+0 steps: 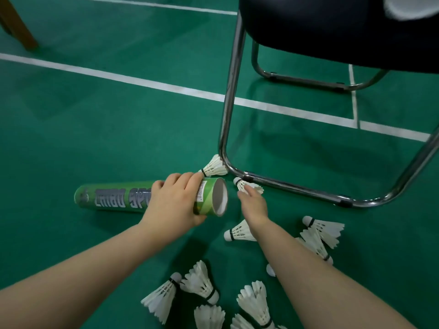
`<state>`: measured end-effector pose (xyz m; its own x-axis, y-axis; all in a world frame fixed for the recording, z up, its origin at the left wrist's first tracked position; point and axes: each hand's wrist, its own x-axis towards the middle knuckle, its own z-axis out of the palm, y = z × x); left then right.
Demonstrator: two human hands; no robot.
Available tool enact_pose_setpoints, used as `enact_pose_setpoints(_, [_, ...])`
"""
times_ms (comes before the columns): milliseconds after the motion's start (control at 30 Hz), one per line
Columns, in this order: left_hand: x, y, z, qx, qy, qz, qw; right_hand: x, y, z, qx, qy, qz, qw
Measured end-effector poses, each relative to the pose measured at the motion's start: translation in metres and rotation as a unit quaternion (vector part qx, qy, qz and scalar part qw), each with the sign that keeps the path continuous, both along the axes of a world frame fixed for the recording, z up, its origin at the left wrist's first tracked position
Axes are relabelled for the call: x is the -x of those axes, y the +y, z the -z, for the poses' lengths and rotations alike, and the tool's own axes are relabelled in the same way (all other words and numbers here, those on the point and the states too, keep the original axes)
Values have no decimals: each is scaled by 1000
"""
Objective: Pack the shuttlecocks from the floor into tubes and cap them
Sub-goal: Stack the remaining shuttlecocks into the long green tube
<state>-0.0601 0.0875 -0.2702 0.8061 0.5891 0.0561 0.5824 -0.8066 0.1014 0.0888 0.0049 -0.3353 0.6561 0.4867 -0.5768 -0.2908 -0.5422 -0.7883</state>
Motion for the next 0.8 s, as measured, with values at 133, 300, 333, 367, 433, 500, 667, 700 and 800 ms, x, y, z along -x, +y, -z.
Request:
enact_pose_setpoints(133, [-5,3,5,-9,-21,-9,1000,-3,-4,-5,-40,-75,166,982])
enact_pose_setpoints(300, [-15,6,7,5,-29,-27,999,-9,-11,-38,-165,-82,270,945])
enact_pose_setpoints(333, [-17,6,7,10,-32,-32,999,-8,-12,-44,-198,-83,269,939])
enact_pose_setpoints(367, [-19,6,7,13,-34,-36,999,-7,-13,-49,-220,-86,252,939])
enact_pose_setpoints(433, [-20,5,8,19,-33,-45,998,-2,-14,-57,-234,-102,171,952])
enact_pose_setpoints(500, [-21,2,10,24,-30,-52,998,3,-15,-61,-234,-126,73,961])
enact_pose_setpoints(667, [-22,1,12,9,-42,-63,997,7,-10,-64,-132,-115,-136,975])
enact_pose_setpoints(700, [-21,1,12,3,-48,-64,997,6,-10,-65,-132,-85,-164,974])
enact_pose_setpoints(800, [-18,1,15,-19,-64,-58,996,4,-9,-69,-142,12,-249,958])
